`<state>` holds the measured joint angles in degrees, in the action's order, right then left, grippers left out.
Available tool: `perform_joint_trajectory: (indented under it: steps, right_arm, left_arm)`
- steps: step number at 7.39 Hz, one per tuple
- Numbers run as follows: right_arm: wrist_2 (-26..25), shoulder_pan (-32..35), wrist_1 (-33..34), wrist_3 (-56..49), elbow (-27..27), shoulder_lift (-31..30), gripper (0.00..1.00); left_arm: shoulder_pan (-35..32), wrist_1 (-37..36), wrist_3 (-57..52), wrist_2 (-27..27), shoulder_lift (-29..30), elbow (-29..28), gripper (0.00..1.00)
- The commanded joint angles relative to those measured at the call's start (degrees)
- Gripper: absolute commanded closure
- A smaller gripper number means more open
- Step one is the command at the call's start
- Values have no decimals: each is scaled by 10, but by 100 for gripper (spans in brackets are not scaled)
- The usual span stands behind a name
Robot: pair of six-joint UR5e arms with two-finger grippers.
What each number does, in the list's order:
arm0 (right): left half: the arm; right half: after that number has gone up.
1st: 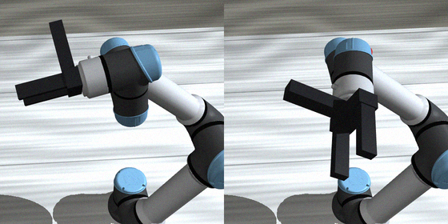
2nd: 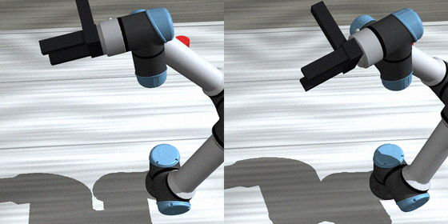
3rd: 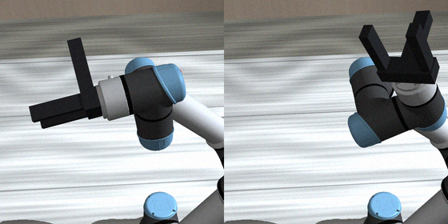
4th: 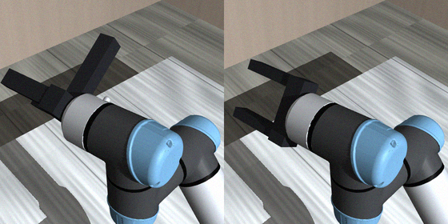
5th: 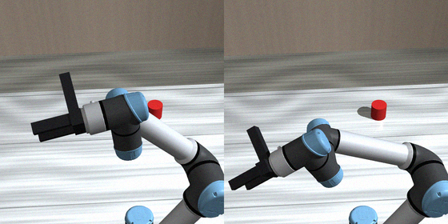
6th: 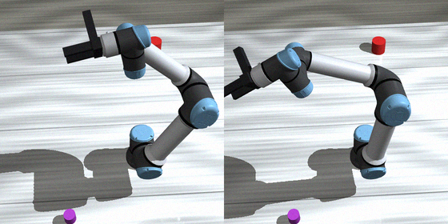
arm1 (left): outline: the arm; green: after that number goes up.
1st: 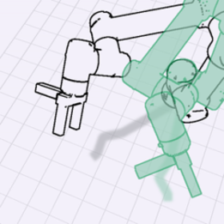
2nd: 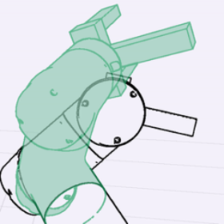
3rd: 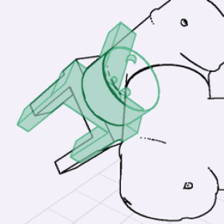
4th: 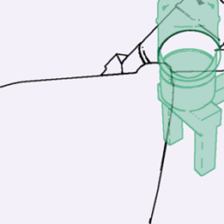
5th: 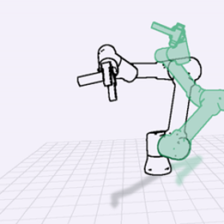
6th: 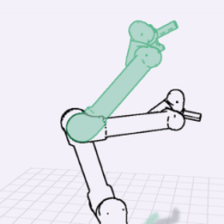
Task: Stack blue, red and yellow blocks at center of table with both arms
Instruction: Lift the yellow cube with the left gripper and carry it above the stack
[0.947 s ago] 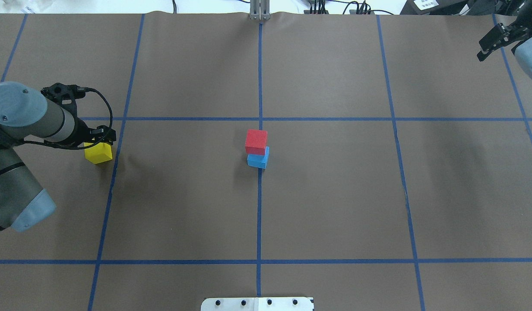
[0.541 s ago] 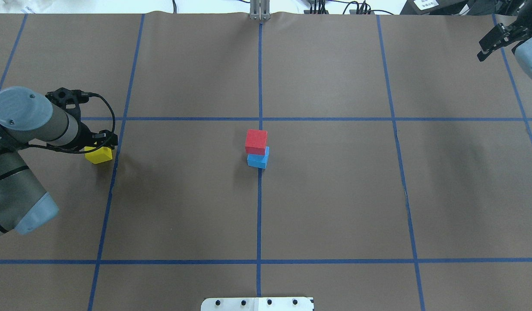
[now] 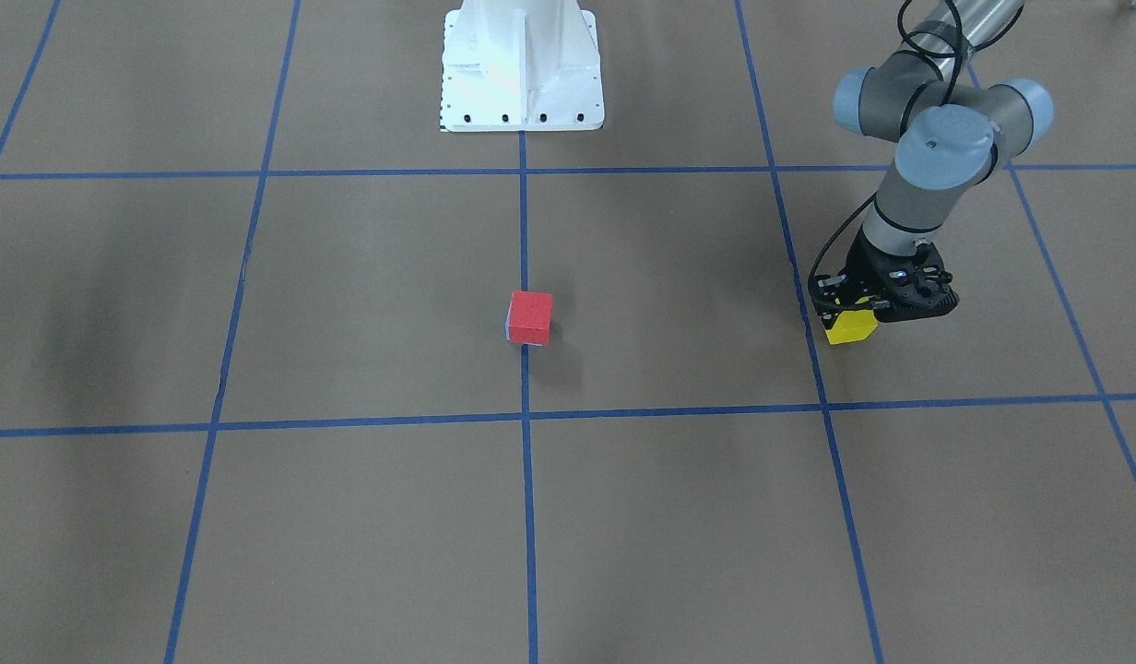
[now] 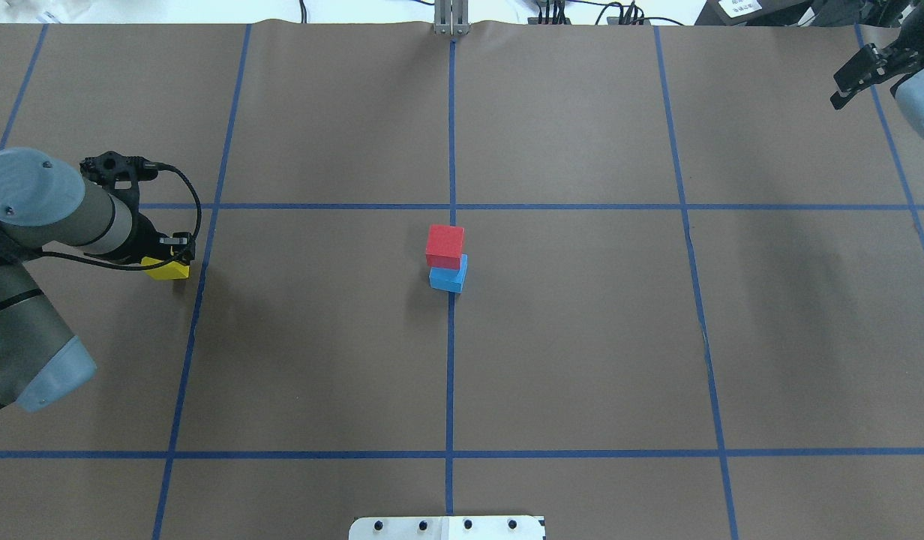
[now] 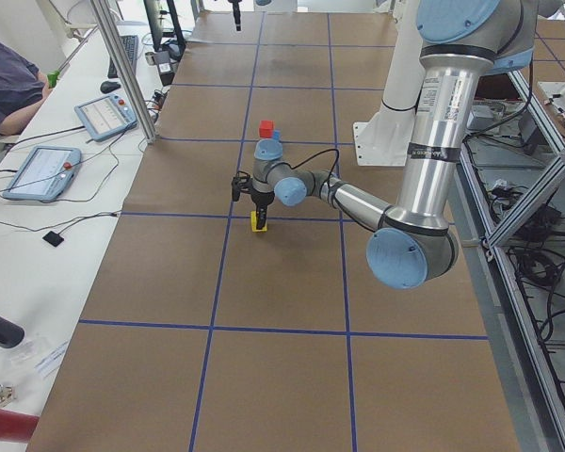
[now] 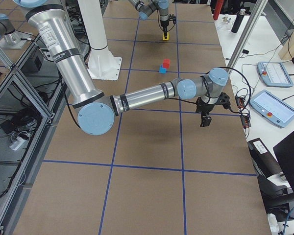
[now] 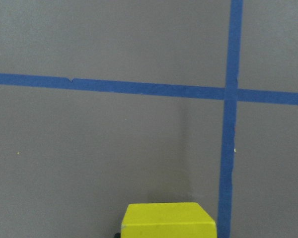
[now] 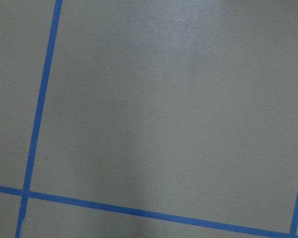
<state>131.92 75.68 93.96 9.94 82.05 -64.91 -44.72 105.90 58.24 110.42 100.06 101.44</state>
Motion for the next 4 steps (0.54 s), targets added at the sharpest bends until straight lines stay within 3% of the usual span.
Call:
perform_joint_trajectory:
  steps: [1,3,4]
  right_arm:
    - [2,0,-1,0,1,0,0]
    - [2,0,-1,0,0,0,0]
    - [1,0,-1,0,0,-1,0]
  left_arm:
    - [-22,-186,-52,24,35,135,100]
    - [-10,-335,-43,37,198,134,100]
    - [17,-348,-21,40,256,97,100]
